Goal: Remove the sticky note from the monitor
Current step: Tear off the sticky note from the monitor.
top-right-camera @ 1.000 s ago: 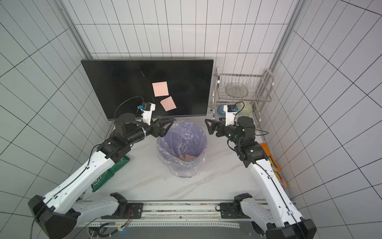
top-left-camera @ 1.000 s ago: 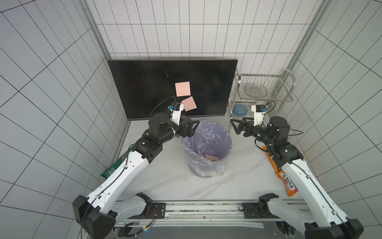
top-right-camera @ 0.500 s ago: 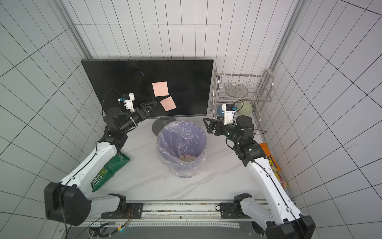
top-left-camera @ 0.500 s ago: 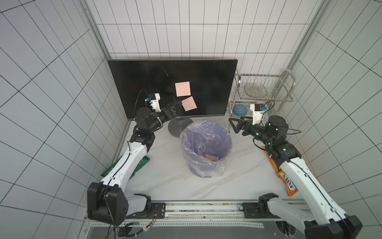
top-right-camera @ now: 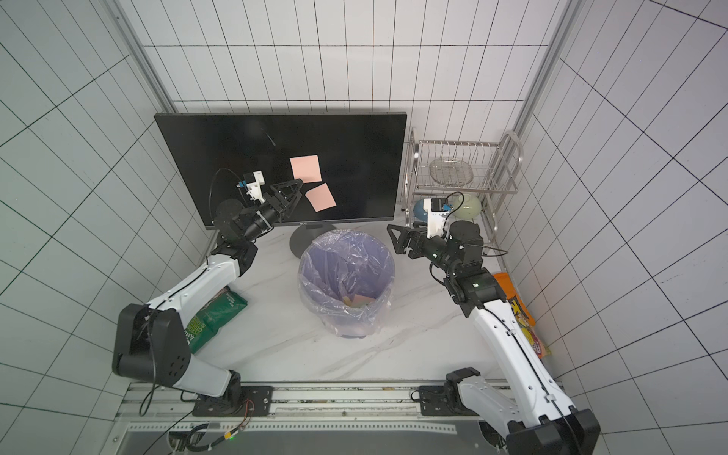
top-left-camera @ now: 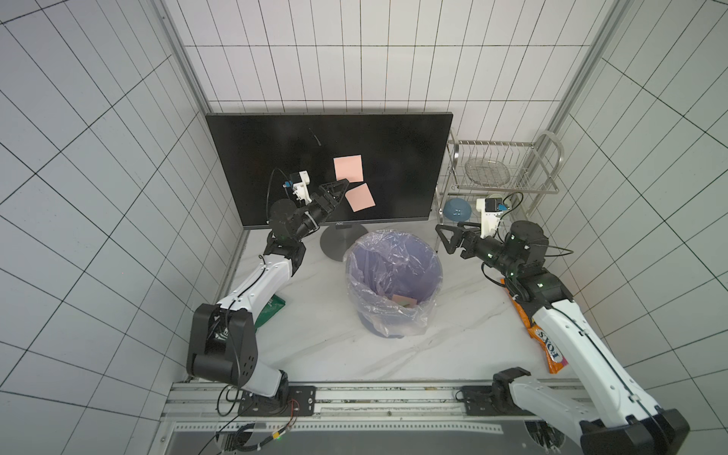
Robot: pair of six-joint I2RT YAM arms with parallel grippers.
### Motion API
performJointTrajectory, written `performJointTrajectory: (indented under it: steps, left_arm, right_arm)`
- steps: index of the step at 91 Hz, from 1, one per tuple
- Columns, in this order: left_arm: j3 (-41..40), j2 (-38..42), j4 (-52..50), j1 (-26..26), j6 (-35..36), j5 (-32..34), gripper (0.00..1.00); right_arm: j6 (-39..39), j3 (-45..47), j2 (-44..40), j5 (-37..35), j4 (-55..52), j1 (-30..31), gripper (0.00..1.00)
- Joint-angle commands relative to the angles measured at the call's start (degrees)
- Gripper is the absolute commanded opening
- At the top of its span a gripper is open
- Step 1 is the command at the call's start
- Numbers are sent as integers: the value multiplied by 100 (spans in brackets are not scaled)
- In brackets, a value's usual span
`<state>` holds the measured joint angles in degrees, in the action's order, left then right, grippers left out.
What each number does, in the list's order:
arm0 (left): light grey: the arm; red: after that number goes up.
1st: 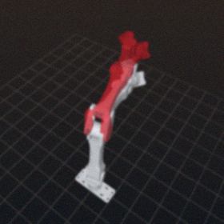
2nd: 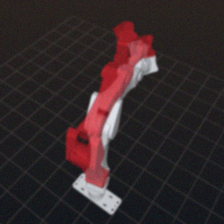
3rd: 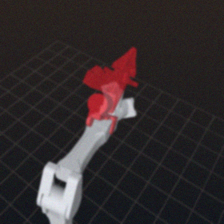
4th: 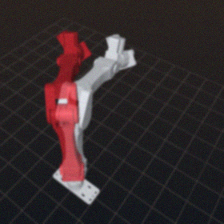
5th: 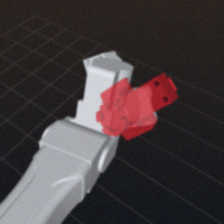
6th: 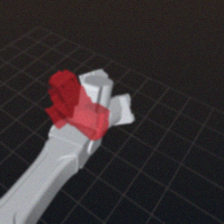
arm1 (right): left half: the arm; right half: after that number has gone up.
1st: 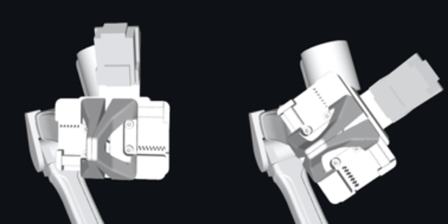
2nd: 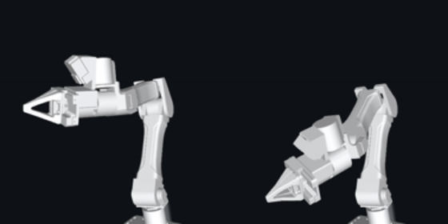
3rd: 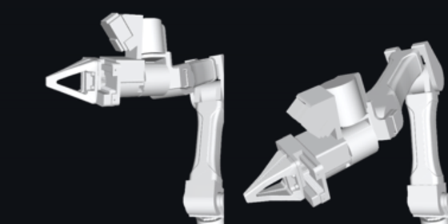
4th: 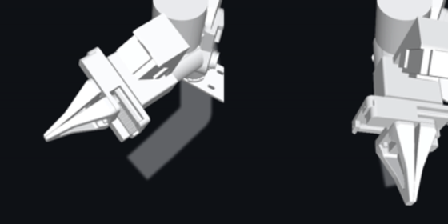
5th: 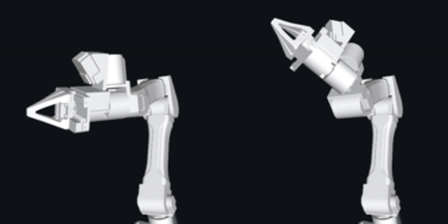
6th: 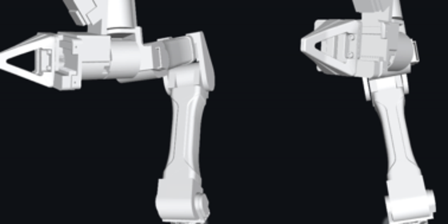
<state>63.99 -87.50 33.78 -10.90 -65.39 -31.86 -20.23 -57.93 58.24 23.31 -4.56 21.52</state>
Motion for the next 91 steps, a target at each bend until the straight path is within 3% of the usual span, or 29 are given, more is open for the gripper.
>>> performJointTrajectory:
  steps: [1, 30, 65, 76, 91]
  left_arm:
    - [305, -222, 439, -65, -219, -5, 91]
    - [544, -501, 424, -64, -182, 92, 84]
    - [720, -435, -45, -56, 262, 359, 67]
    - [815, -462, -166, -46, 325, 364, 61]
    - [824, -445, -183, -1, 330, 354, 44]
  right_arm:
    - [-21, 39, -78, 50, 136, 50, 99]
    - [19, 36, -110, 8, 92, 50, 99]
    - [45, 28, -130, -24, 60, 54, 99]
    - [32, 14, -113, -8, 63, 52, 99]
    - [41, 10, -121, -3, 54, 53, 99]
